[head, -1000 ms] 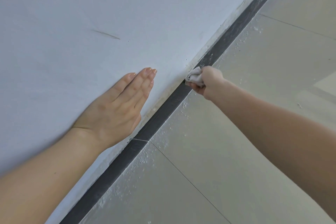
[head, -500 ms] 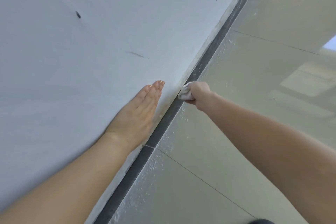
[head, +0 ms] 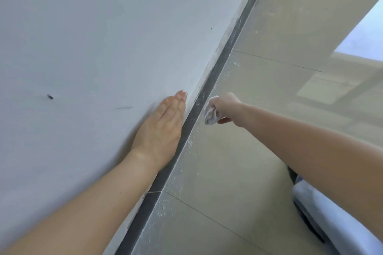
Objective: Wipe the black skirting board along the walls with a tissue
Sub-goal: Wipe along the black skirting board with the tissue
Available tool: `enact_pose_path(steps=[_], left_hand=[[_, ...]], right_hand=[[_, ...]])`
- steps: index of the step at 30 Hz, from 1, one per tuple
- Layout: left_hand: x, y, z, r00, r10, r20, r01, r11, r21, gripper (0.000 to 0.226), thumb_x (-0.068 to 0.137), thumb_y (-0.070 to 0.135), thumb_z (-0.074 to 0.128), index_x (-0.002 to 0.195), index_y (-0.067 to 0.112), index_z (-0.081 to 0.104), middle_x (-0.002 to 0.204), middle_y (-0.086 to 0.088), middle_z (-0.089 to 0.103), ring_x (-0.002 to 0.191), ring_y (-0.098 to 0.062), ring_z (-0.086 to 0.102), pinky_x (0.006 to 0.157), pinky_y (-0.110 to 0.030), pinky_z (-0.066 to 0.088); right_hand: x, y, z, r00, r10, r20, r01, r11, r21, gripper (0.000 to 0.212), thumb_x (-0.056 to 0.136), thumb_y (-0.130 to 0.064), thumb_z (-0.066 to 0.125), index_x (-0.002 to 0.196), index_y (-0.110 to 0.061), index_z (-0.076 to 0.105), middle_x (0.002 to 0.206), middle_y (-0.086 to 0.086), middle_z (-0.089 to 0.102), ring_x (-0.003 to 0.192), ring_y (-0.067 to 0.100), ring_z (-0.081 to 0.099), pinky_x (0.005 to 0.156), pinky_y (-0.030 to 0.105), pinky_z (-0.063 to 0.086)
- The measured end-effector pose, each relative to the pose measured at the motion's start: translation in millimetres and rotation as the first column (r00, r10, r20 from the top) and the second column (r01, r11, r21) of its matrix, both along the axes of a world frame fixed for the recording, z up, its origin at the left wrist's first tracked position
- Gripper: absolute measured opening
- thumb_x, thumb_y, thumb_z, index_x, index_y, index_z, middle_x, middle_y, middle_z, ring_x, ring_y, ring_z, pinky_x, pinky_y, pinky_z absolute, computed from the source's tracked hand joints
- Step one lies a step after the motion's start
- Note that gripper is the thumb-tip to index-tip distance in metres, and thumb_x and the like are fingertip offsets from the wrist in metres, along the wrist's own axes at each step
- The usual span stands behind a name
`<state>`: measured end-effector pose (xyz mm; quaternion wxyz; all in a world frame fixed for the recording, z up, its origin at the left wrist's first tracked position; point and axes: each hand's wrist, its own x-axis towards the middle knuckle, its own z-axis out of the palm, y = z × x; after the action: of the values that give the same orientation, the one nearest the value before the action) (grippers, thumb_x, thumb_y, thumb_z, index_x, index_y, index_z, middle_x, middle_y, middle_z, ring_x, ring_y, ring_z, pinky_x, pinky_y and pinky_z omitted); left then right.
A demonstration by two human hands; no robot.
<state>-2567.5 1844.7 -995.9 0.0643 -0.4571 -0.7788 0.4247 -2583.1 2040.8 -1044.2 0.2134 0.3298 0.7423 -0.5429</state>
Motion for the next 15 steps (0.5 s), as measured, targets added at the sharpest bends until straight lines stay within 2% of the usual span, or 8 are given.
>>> enact_pose_path(steps=[2,3,4,6,9,12,15], left_hand=[[-21.4,11.6,-1.6,0.997,-0.014,-0.082,0.024,0.992,0.127,0.069,0.084,-0.001,-0.015,0.145,-0.010,0.015,0.156,-0.022,0.013,0.145,-0.032,0.012,0.119,-0.044,0.002],[-27.4,14.0,-3.0,0.994,-0.007,-0.107,0.020,0.993,0.119,0.074,0.084,-0.003,-0.018,0.145,-0.007,0.024,0.154,-0.019,0.023,0.144,-0.030,0.020,0.118,-0.042,0.009],[-31.7,18.2,-1.6,0.991,-0.018,-0.133,0.028,0.997,0.073,0.073,0.085,-0.003,-0.016,0.144,-0.006,0.026,0.154,-0.018,0.025,0.143,-0.030,0.023,0.118,-0.041,0.013],[-39.5,28.2,-4.7,0.972,-0.089,-0.216,0.097,0.995,0.027,0.065,0.087,0.001,-0.008,0.146,-0.008,0.018,0.155,-0.021,0.018,0.144,-0.032,0.018,0.118,-0.043,0.011],[-41.9,31.6,-7.3,0.972,-0.081,-0.219,0.073,0.996,-0.044,0.062,0.089,0.007,-0.001,0.146,-0.009,0.015,0.156,-0.022,0.016,0.144,-0.034,0.016,0.117,-0.044,0.005],[-46.1,34.6,-9.2,0.978,-0.070,-0.196,0.065,0.997,-0.032,0.061,0.089,0.010,0.004,0.145,-0.008,0.022,0.155,-0.020,0.022,0.143,-0.032,0.021,0.117,-0.044,0.007],[-48.5,33.1,-8.7,0.979,-0.082,-0.187,0.086,0.996,0.017,0.060,0.090,0.012,0.009,0.143,-0.007,0.027,0.153,-0.019,0.028,0.142,-0.031,0.026,0.117,-0.041,0.010]], right_hand=[[2.4,-0.8,-20.2,0.998,0.053,0.041,-0.051,0.998,-0.047,0.025,0.084,0.002,0.053,0.062,-0.012,0.055,0.066,0.004,0.051,0.067,0.022,0.053,0.076,0.035,0.055],[5.6,-3.8,-32.6,0.994,0.076,0.073,-0.068,0.992,-0.105,0.016,0.084,-0.002,0.053,0.070,-0.010,0.056,0.069,0.007,0.054,0.064,0.021,0.053,0.069,0.032,0.055],[10.9,-9.5,-43.3,0.987,0.115,0.112,-0.094,0.980,-0.176,0.009,0.081,-0.003,0.053,0.076,-0.009,0.060,0.074,0.012,0.058,0.063,0.022,0.054,0.067,0.029,0.054],[24.8,-24.4,-63.8,0.951,0.249,0.182,-0.177,0.924,-0.339,0.021,0.071,-0.003,0.051,0.082,-0.006,0.069,0.081,0.018,0.066,0.067,0.025,0.058,0.075,0.031,0.056],[45.7,-57.9,-82.2,0.897,0.392,0.204,-0.224,0.802,-0.554,0.021,0.080,-0.008,0.047,0.082,-0.007,0.068,0.080,0.011,0.068,0.065,0.019,0.058,0.077,0.031,0.056],[54.8,-90.2,-97.8,0.909,0.304,0.284,-0.054,0.763,-0.644,0.022,0.086,-0.004,0.043,0.092,0.000,0.064,0.085,0.014,0.066,0.074,0.025,0.064,0.083,0.036,0.057],[51.3,-108.2,-97.8,0.922,0.147,0.358,0.165,0.688,-0.706,0.035,0.089,-0.001,0.043,0.120,0.006,0.056,0.117,0.024,0.063,0.085,0.028,0.065,0.083,0.037,0.058]])
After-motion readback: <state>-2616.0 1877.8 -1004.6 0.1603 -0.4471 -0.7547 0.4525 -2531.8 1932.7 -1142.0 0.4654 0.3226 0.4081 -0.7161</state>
